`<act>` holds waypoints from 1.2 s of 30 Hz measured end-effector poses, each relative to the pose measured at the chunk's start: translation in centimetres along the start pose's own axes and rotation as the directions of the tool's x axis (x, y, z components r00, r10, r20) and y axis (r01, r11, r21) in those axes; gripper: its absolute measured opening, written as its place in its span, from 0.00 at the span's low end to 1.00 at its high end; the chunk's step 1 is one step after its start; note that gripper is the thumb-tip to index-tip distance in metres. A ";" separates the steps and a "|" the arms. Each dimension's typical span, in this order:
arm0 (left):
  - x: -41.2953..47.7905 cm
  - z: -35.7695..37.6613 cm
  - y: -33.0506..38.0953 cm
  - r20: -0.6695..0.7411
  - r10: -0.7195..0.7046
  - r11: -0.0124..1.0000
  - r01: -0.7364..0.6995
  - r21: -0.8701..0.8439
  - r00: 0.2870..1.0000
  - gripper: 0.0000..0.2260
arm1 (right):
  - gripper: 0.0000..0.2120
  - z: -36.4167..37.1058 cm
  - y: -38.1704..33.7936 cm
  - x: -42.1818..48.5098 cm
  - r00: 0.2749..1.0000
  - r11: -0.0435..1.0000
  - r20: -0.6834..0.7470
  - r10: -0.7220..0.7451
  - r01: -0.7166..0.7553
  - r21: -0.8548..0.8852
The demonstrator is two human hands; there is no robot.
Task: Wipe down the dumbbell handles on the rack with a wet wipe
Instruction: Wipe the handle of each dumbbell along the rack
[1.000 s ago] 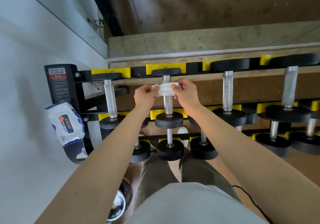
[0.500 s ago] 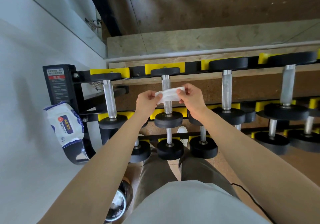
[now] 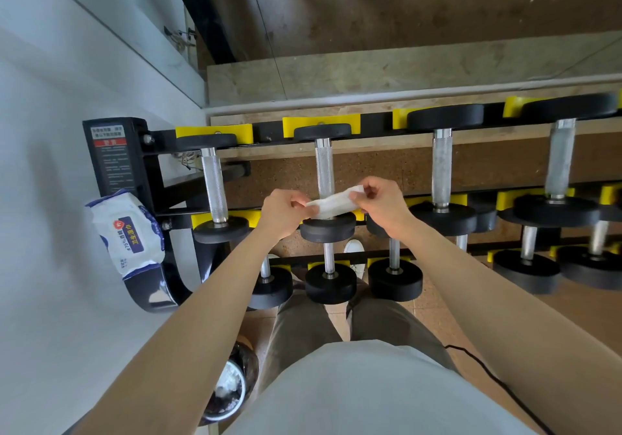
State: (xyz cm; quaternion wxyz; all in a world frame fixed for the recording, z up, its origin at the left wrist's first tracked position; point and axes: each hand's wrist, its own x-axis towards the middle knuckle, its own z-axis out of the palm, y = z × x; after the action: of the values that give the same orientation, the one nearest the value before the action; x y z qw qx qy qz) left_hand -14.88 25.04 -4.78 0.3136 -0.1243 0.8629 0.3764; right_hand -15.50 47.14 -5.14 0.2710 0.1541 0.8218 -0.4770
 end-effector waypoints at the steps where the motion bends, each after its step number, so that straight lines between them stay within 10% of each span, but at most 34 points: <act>1: 0.0 -0.1 -0.1 -0.036 -0.014 0.999 0.016 0.051 0.999 0.10 | 0.05 0.3 -0.2 -0.2 0.999 0.998 0.033 -0.034 0.036 -0.045; 5: -0.2 -0.2 -0.4 -0.128 -0.072 0.985 0.091 0.145 0.989 0.10 | 0.06 1.3 -1.2 -0.7 0.978 0.950 0.148 -0.144 0.179 -0.255; 11: -0.1 0.5 1.7 0.124 -0.095 0.994 0.102 -0.050 0.988 0.09 | 0.06 -0.3 0.1 0.3 0.998 0.885 0.021 -0.054 0.057 -0.463; 18: 0.4 0.1 -0.7 -0.106 -0.153 0.982 0.163 0.098 0.983 0.07 | 0.08 1.1 -1.6 -0.6 0.981 0.929 0.169 -0.099 0.152 -0.337; 23: 1.2 -0.1 0.8 -0.144 -0.141 0.981 0.119 -0.152 0.979 0.09 | 0.05 -2.0 -1.6 0.1 0.993 0.997 -0.113 0.038 -0.045 -0.057; 29: 3.7 -0.5 3.0 0.007 -0.302 0.713 0.230 -0.662 0.953 0.06 | 0.09 -3.9 -3.7 1.1 0.951 0.956 -0.298 0.078 0.014 0.294; 36: 5.9 0.1 5.5 0.234 -0.324 0.362 0.349 -0.864 0.917 0.11 | 0.04 0.8 -6.2 3.8 0.991 0.848 -0.048 0.127 -0.084 0.523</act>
State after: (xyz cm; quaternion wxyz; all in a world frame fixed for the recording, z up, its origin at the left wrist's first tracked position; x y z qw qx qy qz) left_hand -21.86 28.98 -5.39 0.2803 -0.4392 0.4848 0.7024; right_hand -21.54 43.33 -3.34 0.2117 0.2855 0.6632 -0.6587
